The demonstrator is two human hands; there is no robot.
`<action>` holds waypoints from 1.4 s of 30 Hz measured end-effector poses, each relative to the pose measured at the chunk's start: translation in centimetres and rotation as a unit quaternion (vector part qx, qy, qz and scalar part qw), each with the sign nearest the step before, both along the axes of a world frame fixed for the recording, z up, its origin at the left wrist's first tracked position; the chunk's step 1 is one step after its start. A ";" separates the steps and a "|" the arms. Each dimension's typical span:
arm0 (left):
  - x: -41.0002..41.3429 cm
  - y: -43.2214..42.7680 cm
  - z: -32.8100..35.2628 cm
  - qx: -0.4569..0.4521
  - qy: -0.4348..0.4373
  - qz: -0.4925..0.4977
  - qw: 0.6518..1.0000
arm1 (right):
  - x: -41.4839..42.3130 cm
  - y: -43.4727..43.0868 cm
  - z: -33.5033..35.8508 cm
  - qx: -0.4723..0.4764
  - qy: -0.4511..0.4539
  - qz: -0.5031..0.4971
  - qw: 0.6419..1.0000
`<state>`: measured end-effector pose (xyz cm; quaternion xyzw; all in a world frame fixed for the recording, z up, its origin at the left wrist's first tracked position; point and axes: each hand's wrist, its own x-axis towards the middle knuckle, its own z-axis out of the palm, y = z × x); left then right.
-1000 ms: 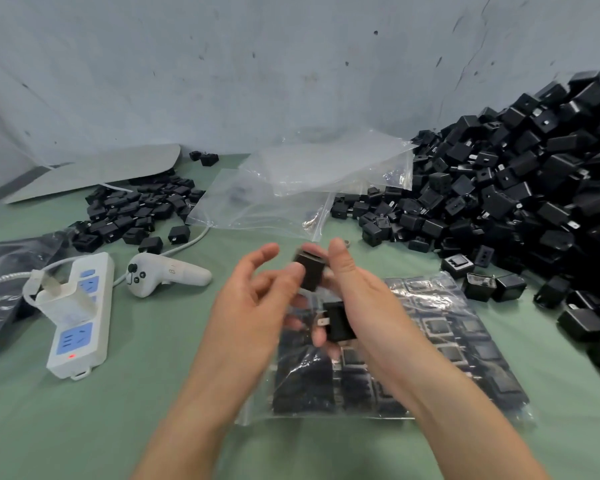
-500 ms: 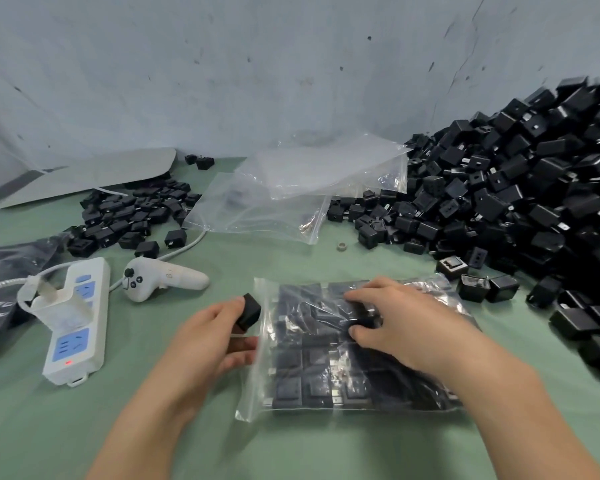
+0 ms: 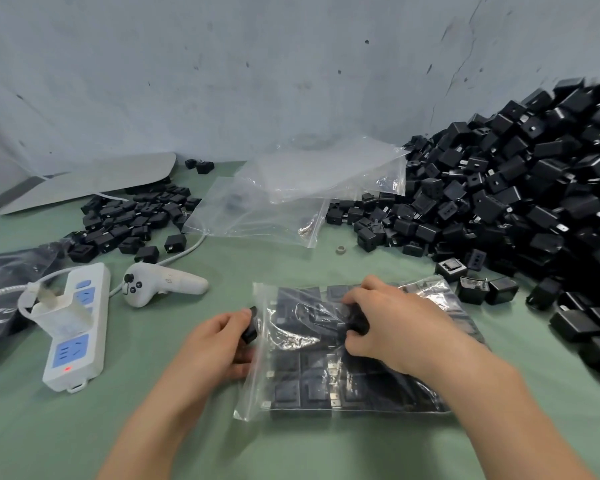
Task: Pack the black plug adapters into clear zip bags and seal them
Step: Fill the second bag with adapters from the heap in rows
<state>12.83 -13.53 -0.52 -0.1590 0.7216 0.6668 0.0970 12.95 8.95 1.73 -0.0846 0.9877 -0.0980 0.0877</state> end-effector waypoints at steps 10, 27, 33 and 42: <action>-0.2 -0.5 -0.4 -0.007 0.008 -0.021 1.000 | -0.2 0.7 -0.3 -0.017 0.036 -0.005 0.999; -1.1 -0.7 -1.3 0.004 0.085 -0.035 0.996 | -0.4 2.7 -1.0 -0.114 0.017 -0.021 0.993; -1.8 -1.2 -1.8 -0.121 0.132 0.084 0.980 | 0.0 3.1 -1.0 -0.141 0.024 -0.025 0.989; -1.3 -1.5 -1.9 -0.217 0.130 -0.017 0.967 | 0.2 3.2 -0.1 -0.248 0.137 -0.110 0.953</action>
